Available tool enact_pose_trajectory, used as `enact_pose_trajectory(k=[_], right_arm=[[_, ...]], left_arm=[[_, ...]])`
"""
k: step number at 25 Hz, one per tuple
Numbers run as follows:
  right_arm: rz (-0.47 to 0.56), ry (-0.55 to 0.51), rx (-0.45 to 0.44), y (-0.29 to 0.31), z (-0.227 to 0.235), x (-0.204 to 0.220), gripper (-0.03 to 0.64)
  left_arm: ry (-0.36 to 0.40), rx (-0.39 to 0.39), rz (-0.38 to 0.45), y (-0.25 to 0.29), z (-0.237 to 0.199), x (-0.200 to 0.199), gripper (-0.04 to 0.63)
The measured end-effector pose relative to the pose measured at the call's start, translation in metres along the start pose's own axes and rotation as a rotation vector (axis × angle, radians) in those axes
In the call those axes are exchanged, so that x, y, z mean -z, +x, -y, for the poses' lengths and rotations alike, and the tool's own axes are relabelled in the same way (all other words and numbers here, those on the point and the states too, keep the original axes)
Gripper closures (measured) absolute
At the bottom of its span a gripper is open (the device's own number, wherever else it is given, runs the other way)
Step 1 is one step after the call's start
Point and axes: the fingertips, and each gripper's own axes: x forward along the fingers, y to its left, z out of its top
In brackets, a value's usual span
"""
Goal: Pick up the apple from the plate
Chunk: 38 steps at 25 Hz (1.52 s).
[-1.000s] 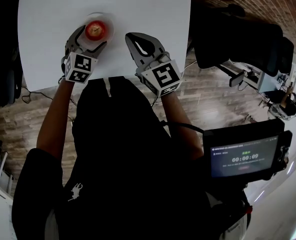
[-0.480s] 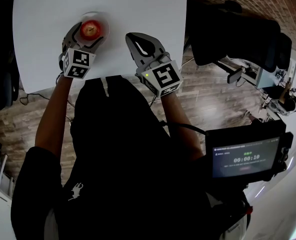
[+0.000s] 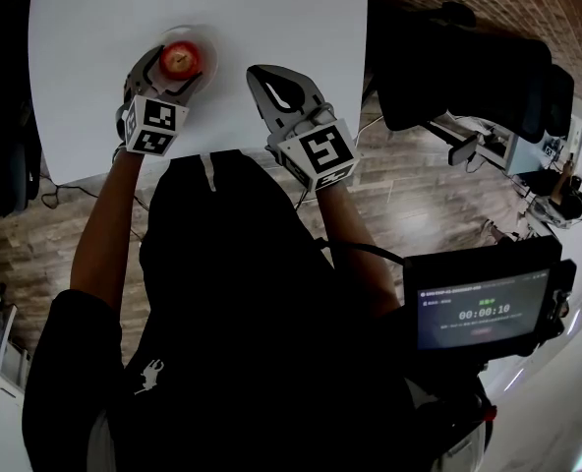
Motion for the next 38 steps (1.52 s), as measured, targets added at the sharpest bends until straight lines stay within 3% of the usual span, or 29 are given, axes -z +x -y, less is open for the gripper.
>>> enact_pose_trajectory(k=[16, 27, 35, 38], right_arm=[[0.056, -0.031, -0.01, 0.015, 0.0, -0.017, 0.612], [0.149, -0.052, -0.015, -0.008, -0.007, -0.059, 0.612], [0.199, -0.039, -0.023, -0.016, -0.01, -0.075, 0.612], [0.221, -0.035, -0.023, -0.019, -0.01, -0.082, 0.612]], left_arm=[[0.011, -0.006, 0.035, -0.017, -0.014, -0.023, 0.201], [0.039, -0.04, 0.085, -0.065, -0.012, -0.066, 0.201], [0.035, -0.07, 0.118, -0.099, -0.013, -0.084, 0.201], [0.0, -0.082, 0.13, -0.113, -0.014, -0.098, 0.201]])
